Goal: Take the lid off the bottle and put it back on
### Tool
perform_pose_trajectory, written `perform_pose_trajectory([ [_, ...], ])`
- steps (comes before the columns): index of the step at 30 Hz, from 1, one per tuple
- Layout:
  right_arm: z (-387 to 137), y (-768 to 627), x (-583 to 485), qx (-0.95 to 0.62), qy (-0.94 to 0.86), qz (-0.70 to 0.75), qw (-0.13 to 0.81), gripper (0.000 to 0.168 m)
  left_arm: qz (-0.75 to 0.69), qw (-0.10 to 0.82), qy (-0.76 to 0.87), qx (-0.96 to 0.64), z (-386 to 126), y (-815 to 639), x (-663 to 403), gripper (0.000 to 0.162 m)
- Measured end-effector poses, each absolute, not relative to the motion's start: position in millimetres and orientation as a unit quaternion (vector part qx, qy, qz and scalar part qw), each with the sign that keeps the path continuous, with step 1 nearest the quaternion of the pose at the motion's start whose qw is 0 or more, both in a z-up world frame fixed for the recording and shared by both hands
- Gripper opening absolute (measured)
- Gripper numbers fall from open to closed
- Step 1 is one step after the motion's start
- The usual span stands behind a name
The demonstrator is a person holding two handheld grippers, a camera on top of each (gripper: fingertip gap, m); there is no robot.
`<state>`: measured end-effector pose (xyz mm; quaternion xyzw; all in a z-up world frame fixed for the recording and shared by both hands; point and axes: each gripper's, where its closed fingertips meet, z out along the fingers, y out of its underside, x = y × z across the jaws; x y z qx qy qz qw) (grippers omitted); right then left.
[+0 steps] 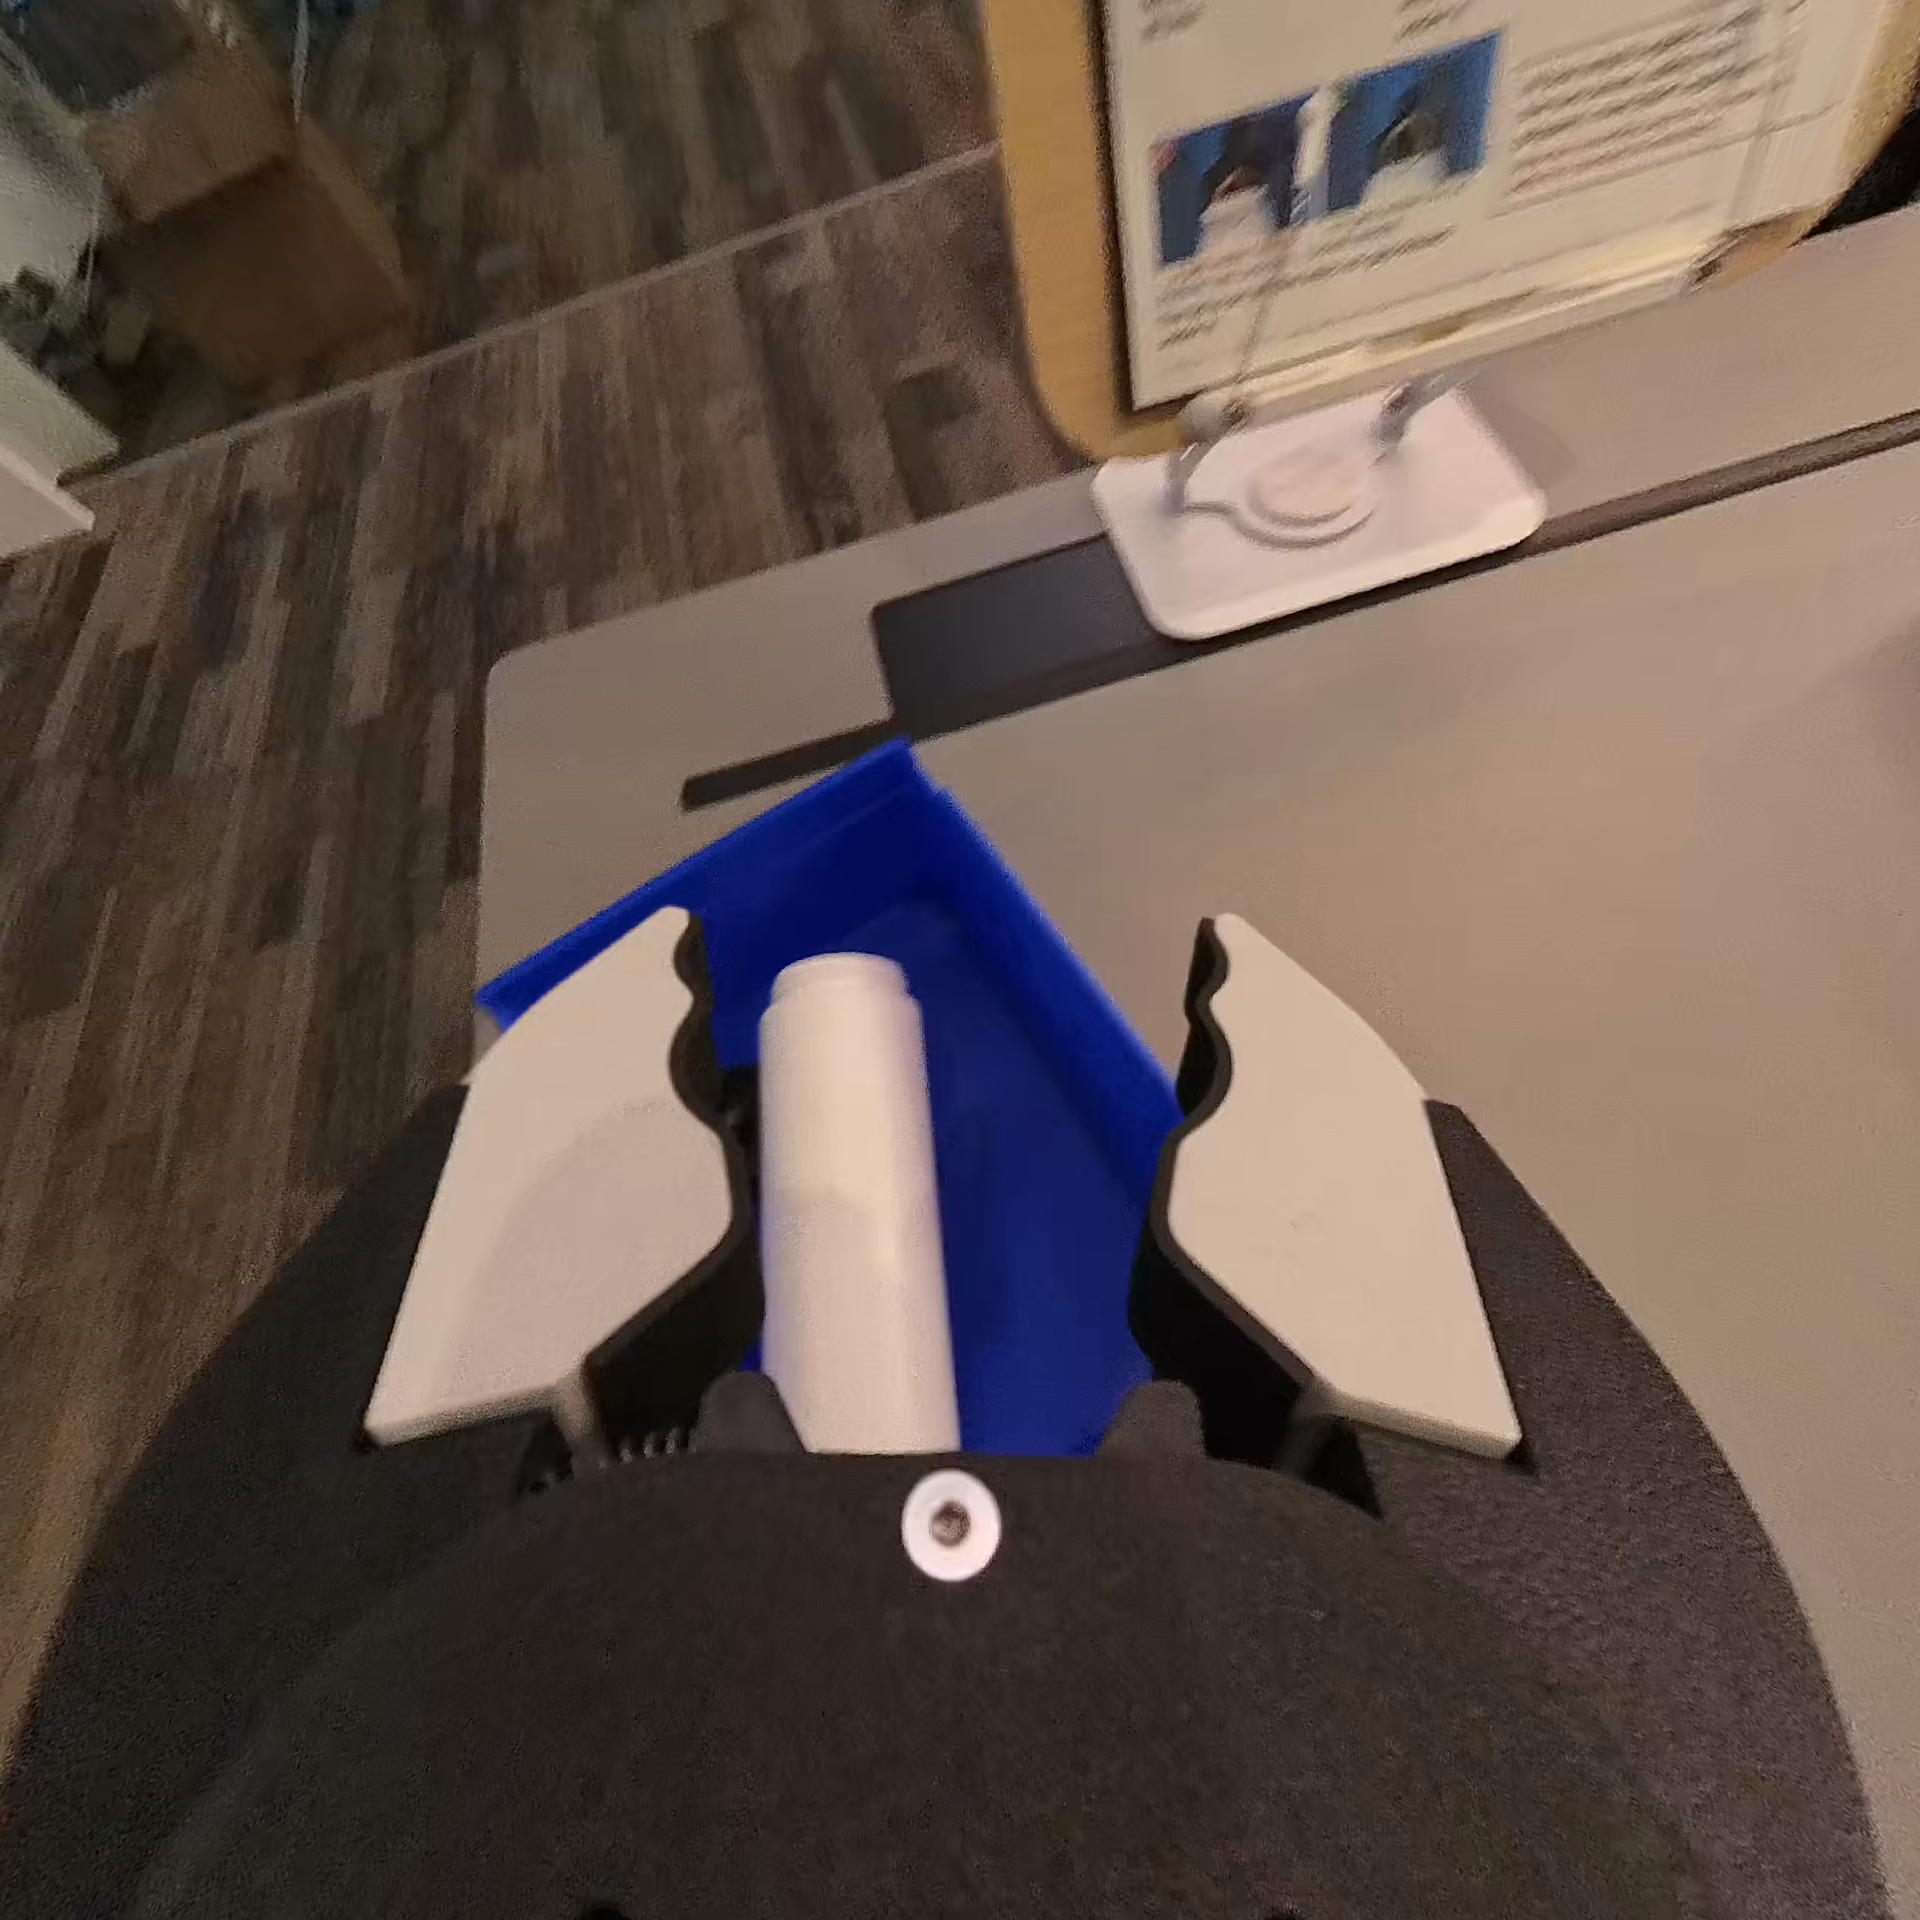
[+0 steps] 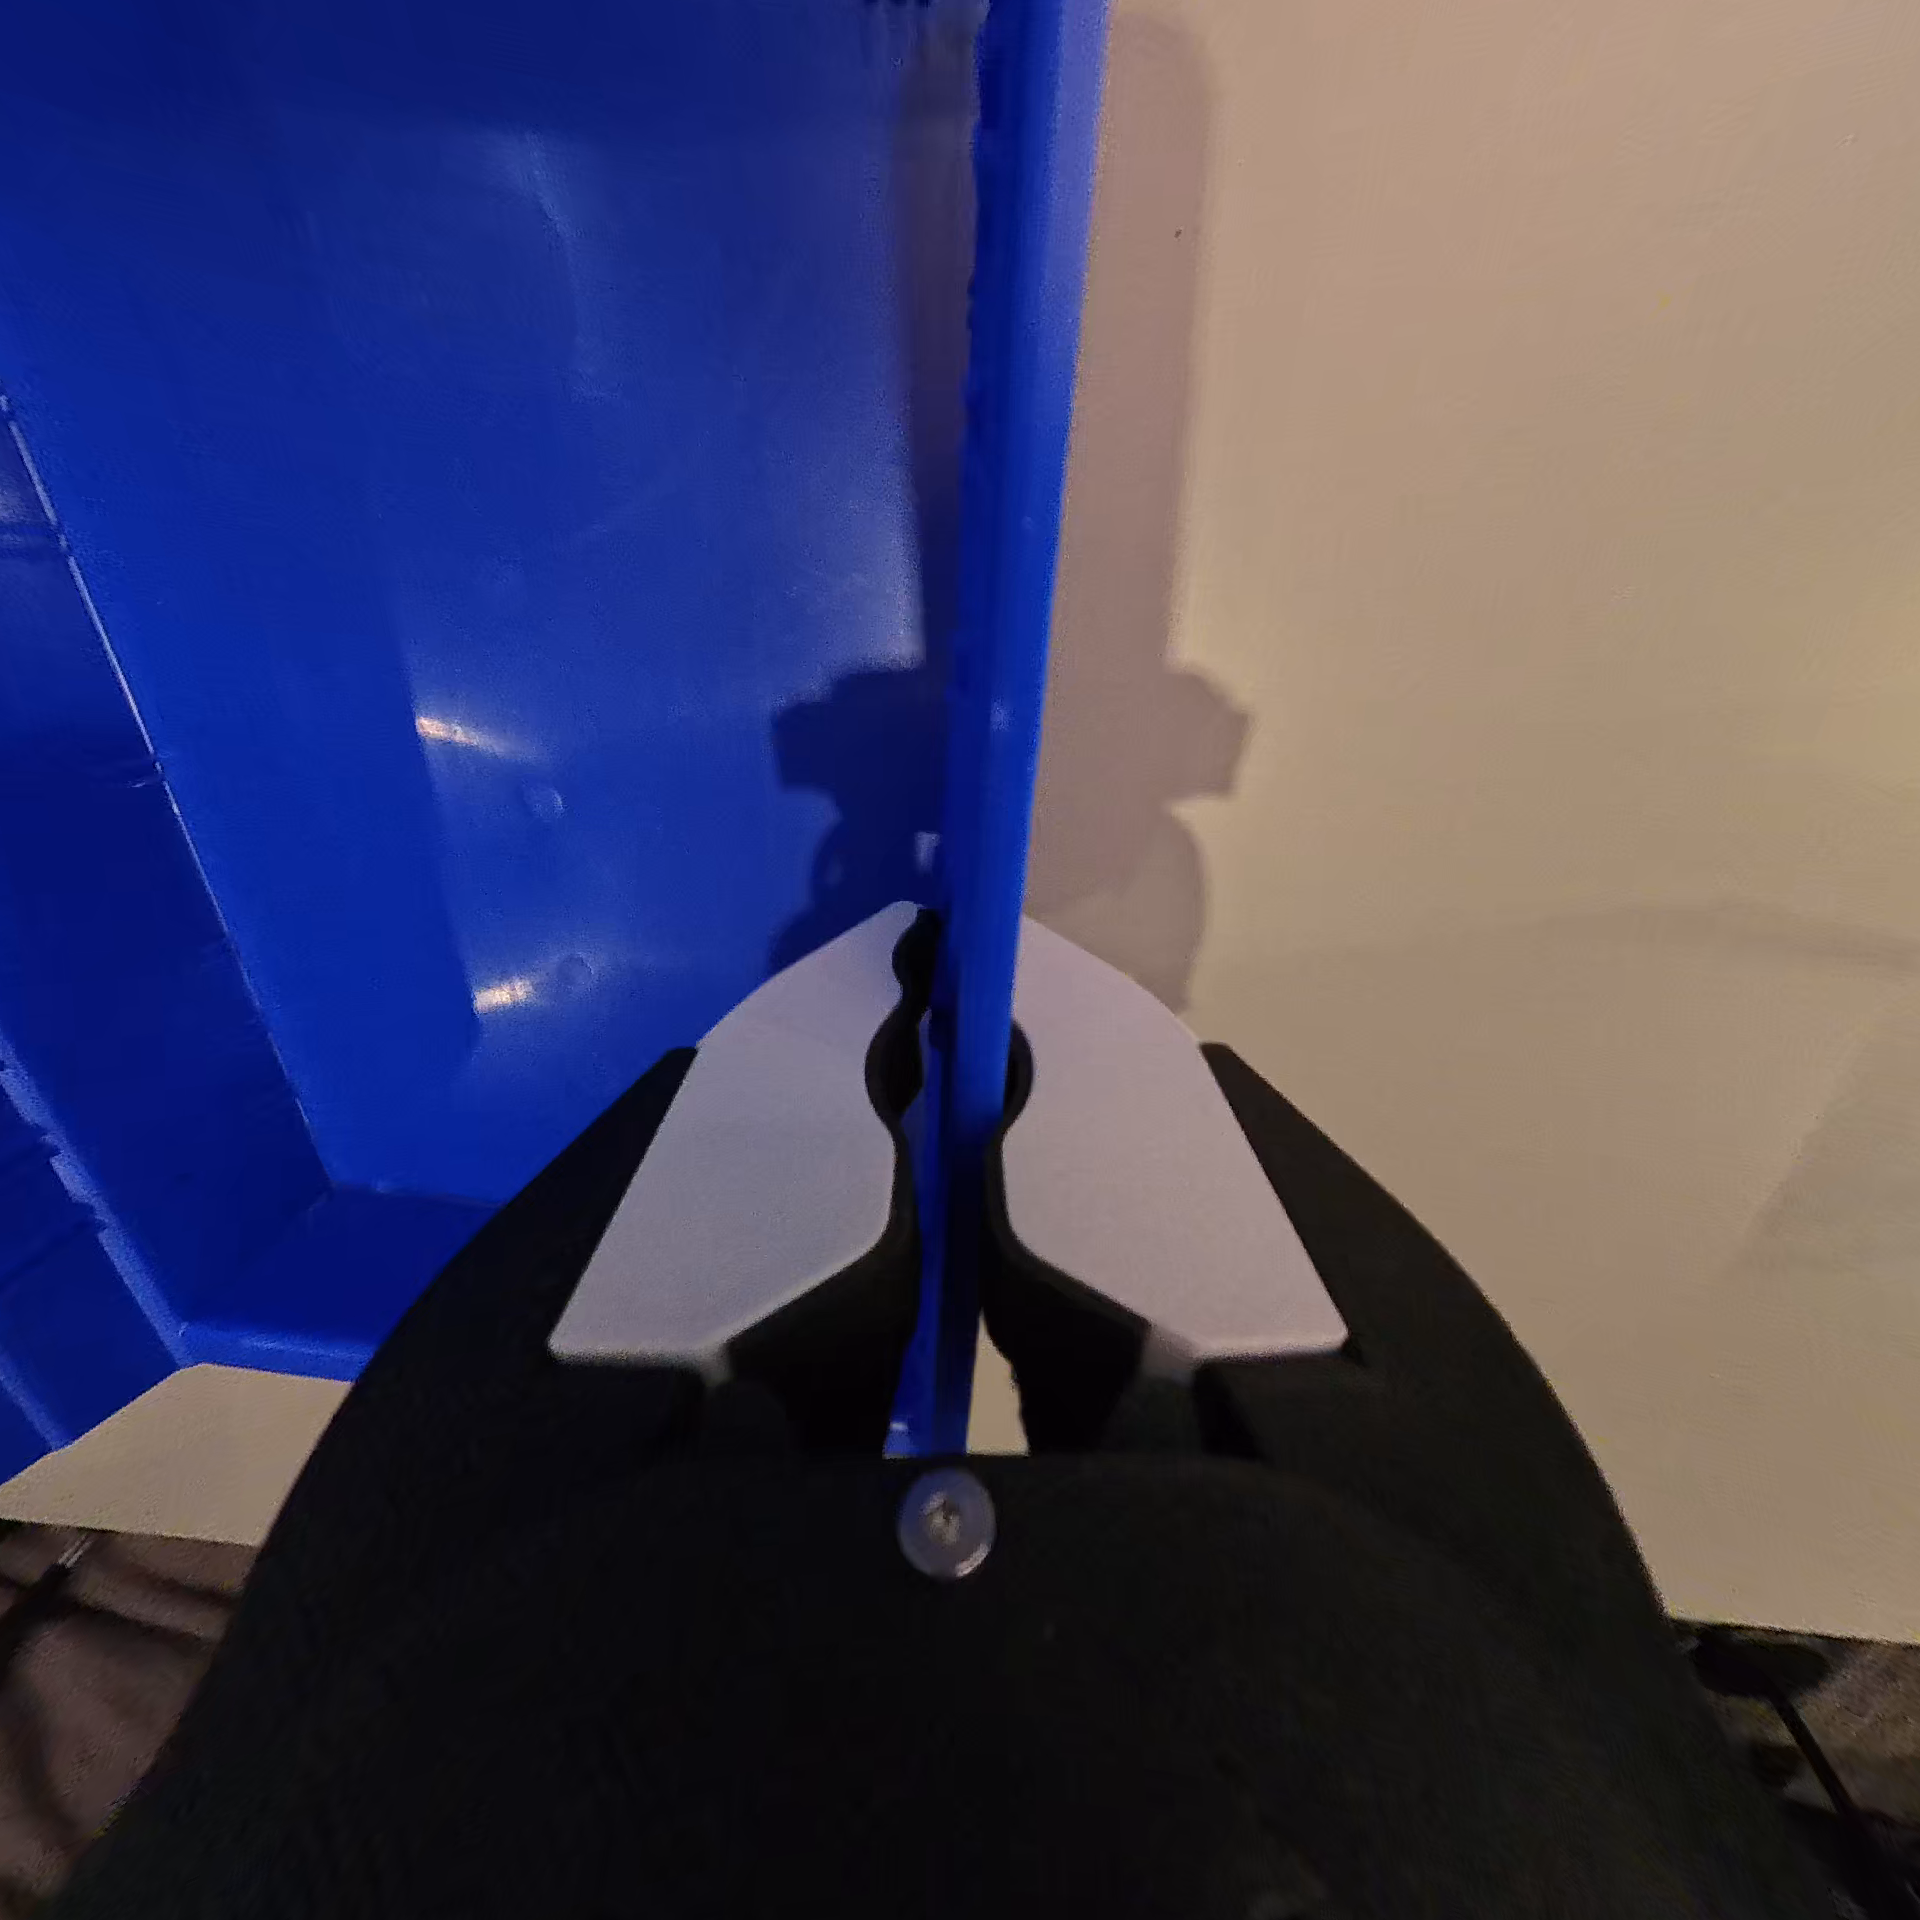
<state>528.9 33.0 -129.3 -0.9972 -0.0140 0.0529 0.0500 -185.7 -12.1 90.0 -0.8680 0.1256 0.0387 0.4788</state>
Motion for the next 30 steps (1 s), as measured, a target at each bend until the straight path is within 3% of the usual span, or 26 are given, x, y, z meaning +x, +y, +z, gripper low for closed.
perform_pose_trajectory([
  [3, -133, 33, 531, -0.997, -0.031, 0.042, 0.059, 0.012, 0.067, 0.424, 0.085, -0.899, 69, -16, -236, 0.086],
  [6, -139, 30, 543, -0.995, -0.062, -0.034, 0.067, 0.035, 0.069, 0.354, 0.014, -0.933, 37, -25, -293, 0.08],
  [8, -126, 40, 547, -0.986, -0.058, -0.081, 0.132, 0.043, 0.044, 0.305, -0.029, -0.951, 12, -35, -322, 0.078],
  [12, -62, 63, 542, -0.938, -0.041, -0.177, 0.295, 0.059, -0.006, 0.258, -0.081, -0.963, -24, -41, -358, 0.07],
  [14, -24, 69, 518, -0.911, -0.052, -0.19, 0.363, 0.058, -0.029, 0.238, -0.087, -0.967, -40, -40, -363, 0.065],
  [20, 64, 87, 393, -0.839, -0.121, -0.059, 0.527, 0.057, -0.039, 0.071, -0.053, -0.995, -96, -63, -348, 0.066],
  [23, 68, 85, 347, -0.824, -0.166, -0.016, 0.541, 0.057, -0.001, -0.007, -0.012, -1.0, -115, -77, -347, 0.051],
  [25, 58, 83, 327, -0.82, -0.194, -0.001, 0.539, 0.057, 0.022, -0.016, 0.009, -1.0, -120, -72, -348, 0.028],
  [30, 28, 87, 313, -0.829, -0.241, 0.016, 0.504, 0.057, 0.037, -0.003, 0.031, -0.999, -120, -47, -347, 0.025],
])
